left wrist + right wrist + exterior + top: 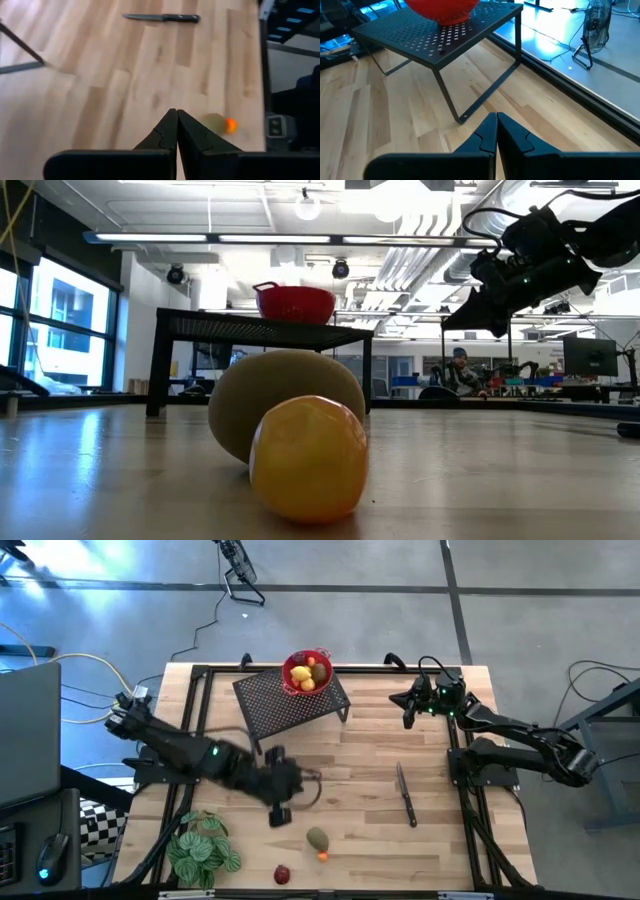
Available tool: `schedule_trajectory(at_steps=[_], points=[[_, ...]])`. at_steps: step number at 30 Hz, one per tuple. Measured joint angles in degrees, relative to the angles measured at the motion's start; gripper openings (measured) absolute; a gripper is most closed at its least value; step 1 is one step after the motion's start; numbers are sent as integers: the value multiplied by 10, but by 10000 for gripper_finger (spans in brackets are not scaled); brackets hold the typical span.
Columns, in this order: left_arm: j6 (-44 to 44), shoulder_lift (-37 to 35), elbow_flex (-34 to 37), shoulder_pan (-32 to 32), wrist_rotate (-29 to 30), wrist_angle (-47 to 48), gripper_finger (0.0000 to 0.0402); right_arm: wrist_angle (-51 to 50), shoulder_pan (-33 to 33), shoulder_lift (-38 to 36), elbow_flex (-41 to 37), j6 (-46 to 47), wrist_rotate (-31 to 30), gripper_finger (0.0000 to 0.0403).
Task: Pick & Place Fruit
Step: Put the pomegranate into the red strainer bowl on the shelf
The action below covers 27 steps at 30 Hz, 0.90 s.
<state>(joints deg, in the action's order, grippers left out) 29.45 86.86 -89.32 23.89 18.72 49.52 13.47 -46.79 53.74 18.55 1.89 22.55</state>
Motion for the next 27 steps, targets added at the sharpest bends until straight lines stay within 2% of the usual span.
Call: schedule_trajectory(at_steps=[9,14,21,27], points=[[124,14,0,112,57,4,0,0,23,0,0,46,-2,2],[157,35,0,149,71,-3,0,0,46,0,0,76,-43,2],[135,53,0,161,67,-68,0,0,83,0,0,104,-66,2],[133,53,0,180,68,-81,0,0,119,0,0,111,-95,2]])
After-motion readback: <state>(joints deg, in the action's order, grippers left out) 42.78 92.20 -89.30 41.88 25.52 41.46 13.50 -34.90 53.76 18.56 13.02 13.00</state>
